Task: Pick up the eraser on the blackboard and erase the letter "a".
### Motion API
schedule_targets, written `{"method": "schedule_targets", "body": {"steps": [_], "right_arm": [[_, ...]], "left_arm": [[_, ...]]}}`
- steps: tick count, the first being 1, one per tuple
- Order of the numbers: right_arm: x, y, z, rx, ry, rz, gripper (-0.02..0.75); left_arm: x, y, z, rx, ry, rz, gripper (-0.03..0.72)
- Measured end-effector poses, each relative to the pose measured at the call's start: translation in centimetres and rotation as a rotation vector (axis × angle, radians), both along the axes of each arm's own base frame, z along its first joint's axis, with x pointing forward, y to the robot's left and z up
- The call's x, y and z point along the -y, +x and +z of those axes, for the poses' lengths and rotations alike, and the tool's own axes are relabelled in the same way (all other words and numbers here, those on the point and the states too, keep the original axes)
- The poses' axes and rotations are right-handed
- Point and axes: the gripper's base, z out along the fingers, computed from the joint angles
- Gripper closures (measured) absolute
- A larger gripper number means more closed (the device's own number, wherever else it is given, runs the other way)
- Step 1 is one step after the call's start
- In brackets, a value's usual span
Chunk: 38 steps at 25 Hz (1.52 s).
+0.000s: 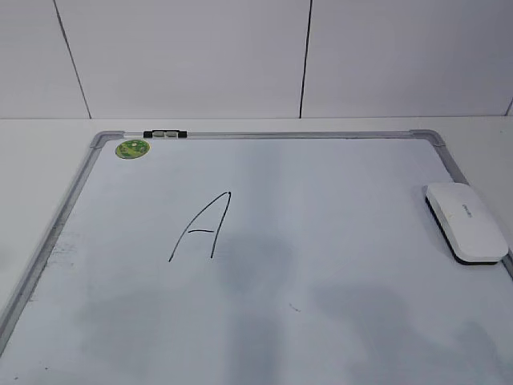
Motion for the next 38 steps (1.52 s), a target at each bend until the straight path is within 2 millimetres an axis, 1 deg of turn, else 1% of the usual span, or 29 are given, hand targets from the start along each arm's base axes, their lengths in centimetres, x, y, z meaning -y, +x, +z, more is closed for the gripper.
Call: {"method": "schedule_targets", "body": {"steps": [6, 9, 22, 31, 38], "right_arm": [[0.0, 0.0, 0.0, 0.0, 0.0, 0.0, 0.183], [0.0, 0.0, 0.0, 0.0, -0.001, 0.001, 0.183], [0.0, 0.0, 0.0, 0.001, -0.003, 0.0, 0.183], [0.0, 0.0, 0.0, 0.001, -0.003, 0.0, 0.183], [0.0, 0.0, 0.0, 0.001, -0.003, 0.0, 0.183]], "left_arm": [[0.0, 0.0, 0.0, 0.002, 0.0, 0.0, 0.381], [-0.1, -0.4, 0.1, 0.029, -0.004, 0.0, 0.381], [-0.5, -3.3, 0.2, 0.215, -0.032, 0.0, 0.381], [-0.5, -3.3, 0.2, 0.211, -0.031, 0.0, 0.381], [-0.4, -3.2, 0.2, 0.212, -0.025, 0.054, 0.381]]}}
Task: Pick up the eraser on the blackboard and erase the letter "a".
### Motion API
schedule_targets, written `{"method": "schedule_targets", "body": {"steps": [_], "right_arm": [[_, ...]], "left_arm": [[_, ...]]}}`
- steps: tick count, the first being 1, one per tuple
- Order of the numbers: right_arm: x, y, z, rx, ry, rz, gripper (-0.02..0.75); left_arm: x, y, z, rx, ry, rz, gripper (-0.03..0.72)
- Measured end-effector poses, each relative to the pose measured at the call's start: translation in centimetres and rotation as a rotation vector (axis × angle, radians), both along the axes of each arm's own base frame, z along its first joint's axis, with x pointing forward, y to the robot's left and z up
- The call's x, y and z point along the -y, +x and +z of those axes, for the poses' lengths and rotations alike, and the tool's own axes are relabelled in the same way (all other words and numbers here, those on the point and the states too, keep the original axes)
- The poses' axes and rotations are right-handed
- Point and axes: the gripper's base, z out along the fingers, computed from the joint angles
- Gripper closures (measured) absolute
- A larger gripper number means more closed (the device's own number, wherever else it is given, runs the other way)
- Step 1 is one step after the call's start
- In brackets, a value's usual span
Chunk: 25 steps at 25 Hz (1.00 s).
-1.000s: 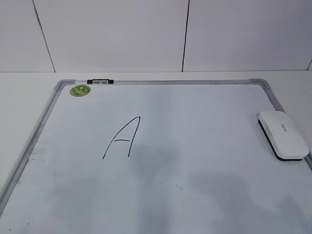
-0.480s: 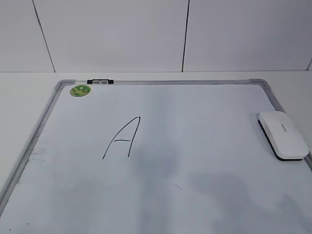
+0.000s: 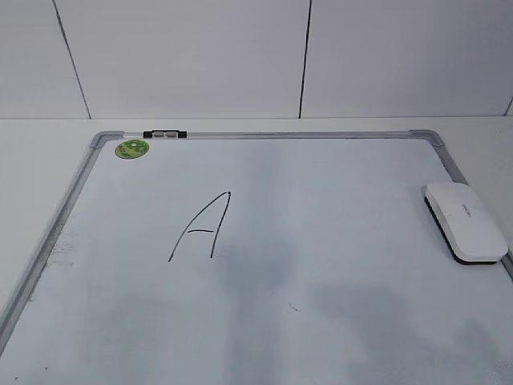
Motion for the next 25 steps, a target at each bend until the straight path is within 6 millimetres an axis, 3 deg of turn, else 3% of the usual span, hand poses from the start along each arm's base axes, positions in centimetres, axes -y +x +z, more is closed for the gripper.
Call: {"method": "schedule_targets", "body": {"steps": [25], "right_arm": [[-0.09, -0.07, 0.01, 0.002, 0.0, -0.075, 0.183]], "left_arm": [[0.11, 0.18, 0.0, 0.0, 0.0, 0.169, 0.381]]}}
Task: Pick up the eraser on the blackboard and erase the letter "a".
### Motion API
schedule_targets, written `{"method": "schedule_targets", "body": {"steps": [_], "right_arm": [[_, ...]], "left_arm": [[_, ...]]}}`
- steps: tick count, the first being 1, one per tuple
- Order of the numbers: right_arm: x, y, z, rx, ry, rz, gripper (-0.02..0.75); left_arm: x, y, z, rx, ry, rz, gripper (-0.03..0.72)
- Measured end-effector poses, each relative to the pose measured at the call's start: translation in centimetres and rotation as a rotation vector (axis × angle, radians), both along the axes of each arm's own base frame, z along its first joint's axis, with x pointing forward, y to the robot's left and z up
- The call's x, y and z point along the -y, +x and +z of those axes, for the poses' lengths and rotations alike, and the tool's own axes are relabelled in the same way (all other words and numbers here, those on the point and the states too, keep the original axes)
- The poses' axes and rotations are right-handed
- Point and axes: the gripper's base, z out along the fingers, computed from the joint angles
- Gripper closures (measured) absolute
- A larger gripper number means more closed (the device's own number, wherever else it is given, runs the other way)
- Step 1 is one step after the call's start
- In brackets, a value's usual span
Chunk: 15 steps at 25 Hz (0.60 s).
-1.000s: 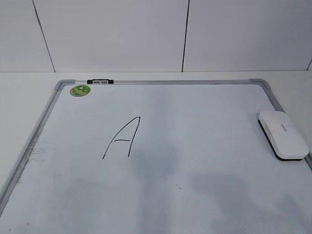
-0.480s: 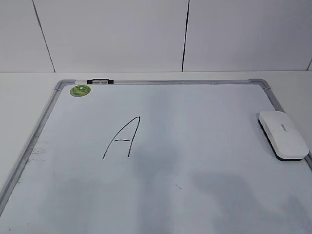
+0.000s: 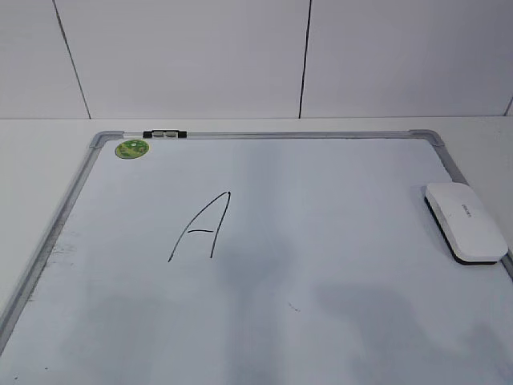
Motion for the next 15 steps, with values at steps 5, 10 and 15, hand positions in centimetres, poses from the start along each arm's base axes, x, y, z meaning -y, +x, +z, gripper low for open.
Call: {"method": "schedule_targets", "body": {"steps": [5, 10, 15], "right_arm": [[0.0, 0.0, 0.0, 0.0, 0.0, -0.002, 0.183], [-0.02, -0.02, 0.0, 0.0, 0.0, -0.019, 0.183], [-0.03, -0.02, 0.0, 0.0, 0.0, -0.023, 0.183]], "left_arm": [[0.01, 0.02, 0.0, 0.0, 0.0, 0.019, 0.381], [0.01, 0.02, 0.0, 0.0, 0.0, 0.019, 0.381], [0.01, 0.02, 0.0, 0.0, 0.0, 0.019, 0.381]]}}
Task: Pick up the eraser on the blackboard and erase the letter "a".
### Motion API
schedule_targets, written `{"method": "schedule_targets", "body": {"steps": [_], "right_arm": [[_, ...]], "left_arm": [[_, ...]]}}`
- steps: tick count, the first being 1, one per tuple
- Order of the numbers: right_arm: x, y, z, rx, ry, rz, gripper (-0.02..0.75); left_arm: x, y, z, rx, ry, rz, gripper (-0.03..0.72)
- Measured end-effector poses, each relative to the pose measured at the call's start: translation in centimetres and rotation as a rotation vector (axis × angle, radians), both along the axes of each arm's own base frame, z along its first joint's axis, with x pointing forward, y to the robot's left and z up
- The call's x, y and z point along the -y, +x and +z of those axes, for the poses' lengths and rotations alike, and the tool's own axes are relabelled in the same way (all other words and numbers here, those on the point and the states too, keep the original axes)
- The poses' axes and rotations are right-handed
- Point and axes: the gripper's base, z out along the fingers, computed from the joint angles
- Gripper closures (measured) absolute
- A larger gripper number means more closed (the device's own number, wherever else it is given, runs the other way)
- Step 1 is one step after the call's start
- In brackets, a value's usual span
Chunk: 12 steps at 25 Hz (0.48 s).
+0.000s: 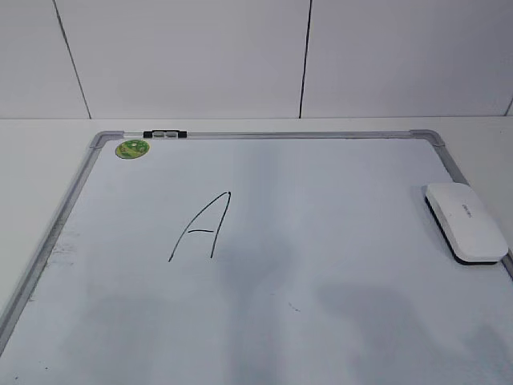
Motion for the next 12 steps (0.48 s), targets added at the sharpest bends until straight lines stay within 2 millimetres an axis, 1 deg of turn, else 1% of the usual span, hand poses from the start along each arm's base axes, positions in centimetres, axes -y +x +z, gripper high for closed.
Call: {"method": "schedule_targets", "body": {"steps": [12], "right_arm": [[0.0, 0.0, 0.0, 0.0, 0.0, 0.0, 0.183]], "left_arm": [[0.0, 0.0, 0.0, 0.0, 0.0, 0.0, 0.381]]}}
